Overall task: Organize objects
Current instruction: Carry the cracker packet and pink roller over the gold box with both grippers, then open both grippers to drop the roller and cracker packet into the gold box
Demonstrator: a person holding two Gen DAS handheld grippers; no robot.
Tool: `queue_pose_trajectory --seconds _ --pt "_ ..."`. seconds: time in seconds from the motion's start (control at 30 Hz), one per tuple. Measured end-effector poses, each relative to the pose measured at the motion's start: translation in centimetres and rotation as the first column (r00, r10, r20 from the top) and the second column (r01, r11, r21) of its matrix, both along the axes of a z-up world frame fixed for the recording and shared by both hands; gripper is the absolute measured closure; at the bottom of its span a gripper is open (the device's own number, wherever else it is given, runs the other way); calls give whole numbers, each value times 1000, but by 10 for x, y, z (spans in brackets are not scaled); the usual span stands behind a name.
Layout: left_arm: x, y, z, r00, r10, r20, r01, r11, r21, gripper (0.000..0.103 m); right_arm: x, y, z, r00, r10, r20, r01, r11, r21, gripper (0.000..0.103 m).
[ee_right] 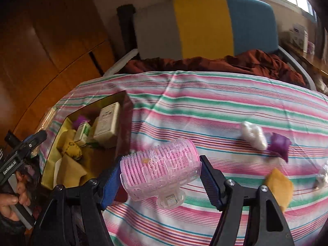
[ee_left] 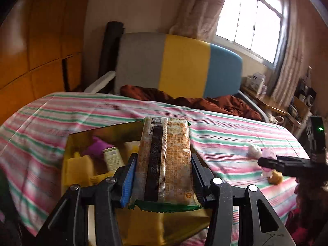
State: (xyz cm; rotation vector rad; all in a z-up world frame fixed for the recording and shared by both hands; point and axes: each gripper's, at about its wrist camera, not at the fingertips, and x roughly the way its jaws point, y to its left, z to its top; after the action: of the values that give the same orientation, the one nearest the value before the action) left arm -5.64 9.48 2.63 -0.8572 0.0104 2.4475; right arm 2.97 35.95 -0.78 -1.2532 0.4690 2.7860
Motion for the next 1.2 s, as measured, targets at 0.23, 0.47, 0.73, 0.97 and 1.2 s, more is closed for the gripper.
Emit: queue_pose_trajectory --seconds 0.23,0.47,0.73,0.97,1.2 --pt "-8 -36 -15 997 78 28 -78 997 16 54 -44 -65 -7 991 131 34 -132 991 15 31" --pt "-15 -69 -23 988 141 70 -144 989 45 54 -86 -98 -10 978 198 64 -200 979 33 31" --pt "-13 -92 -38 978 176 108 -182 982 45 54 -142 -138 -13 951 290 105 -299 950 87 31" --pt "-17 -88 -49 976 161 144 -169 985 44 54 -185 -164 -21 933 328 150 -349 927 137 31" --pt "-21 -81 -54 974 147 171 -157 986 51 54 -220 -174 -37 924 327 199 -362 916 174 31"
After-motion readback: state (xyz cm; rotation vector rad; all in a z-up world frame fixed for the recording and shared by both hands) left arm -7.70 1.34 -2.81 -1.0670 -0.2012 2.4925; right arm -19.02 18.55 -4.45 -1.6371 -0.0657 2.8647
